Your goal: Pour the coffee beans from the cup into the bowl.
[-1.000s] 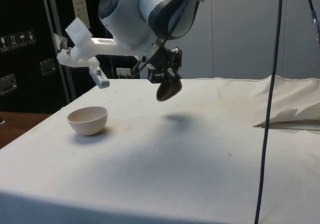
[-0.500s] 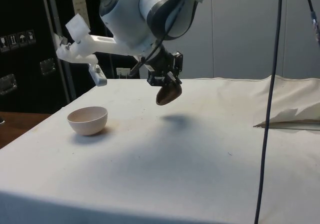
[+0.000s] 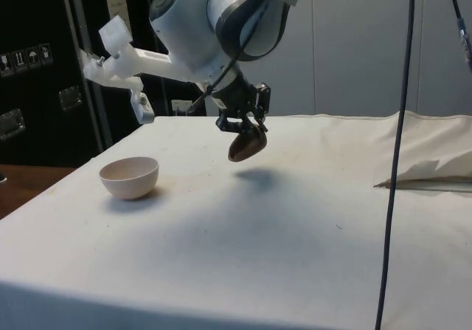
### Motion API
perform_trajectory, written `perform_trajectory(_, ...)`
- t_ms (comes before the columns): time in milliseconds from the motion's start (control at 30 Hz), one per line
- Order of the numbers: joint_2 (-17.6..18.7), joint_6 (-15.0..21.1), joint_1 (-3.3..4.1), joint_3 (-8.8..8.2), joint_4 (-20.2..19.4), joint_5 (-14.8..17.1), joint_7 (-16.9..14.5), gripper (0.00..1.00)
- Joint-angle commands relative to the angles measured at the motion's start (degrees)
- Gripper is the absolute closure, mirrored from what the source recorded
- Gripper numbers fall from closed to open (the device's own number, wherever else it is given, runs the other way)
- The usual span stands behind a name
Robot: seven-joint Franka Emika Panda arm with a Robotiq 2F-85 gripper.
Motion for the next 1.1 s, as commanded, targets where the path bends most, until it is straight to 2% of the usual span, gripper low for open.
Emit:
perform_trajectory(0,0.1,0.3,0.00,-0.17,-0.1,0.2,-0.2,1.00)
perform_trajectory(33,-0.1,1.7,-0.69,0.00,-0.5,1.0,-1.2,1.00)
perform_trajectory(100,-0.2,2.6,-0.74,-0.57,-0.8,1.7,-1.9,1.00)
perform_trajectory(300,-0.6,4.6,-0.74,-1.78,-1.6,3.1,-3.3,1.00)
perform_trajectory(333,-0.1,3.1,-0.06,-2.06,-0.9,2.3,-2.4,1.00)
perform_trajectory(367,-0.6,5.0,-0.74,-2.01,-1.8,3.3,-3.5,1.00)
perform_trajectory(667,-0.9,9.9,-0.80,-4.13,-3.4,5.2,-5.3,1.00)
perform_trajectory(700,-0.5,8.3,-0.17,-4.30,-2.9,4.2,-4.2,1.00)
perform_trajectory(733,-0.9,9.9,-0.80,-4.13,-3.4,5.2,-5.3,1.00)
perform_trajectory(933,-0.9,13.0,-0.92,-5.44,-4.4,6.7,-6.8,1.00)
perform_trajectory(967,-0.5,12.3,-0.23,-6.13,-4.0,6.2,-6.2,1.00)
perform_trajectory(1000,-0.9,13.9,-0.92,-5.84,-4.6,7.2,-7.3,1.00)
perform_trajectory(1067,-0.9,14.7,-0.92,-6.25,-4.9,7.7,-7.7,1.00)
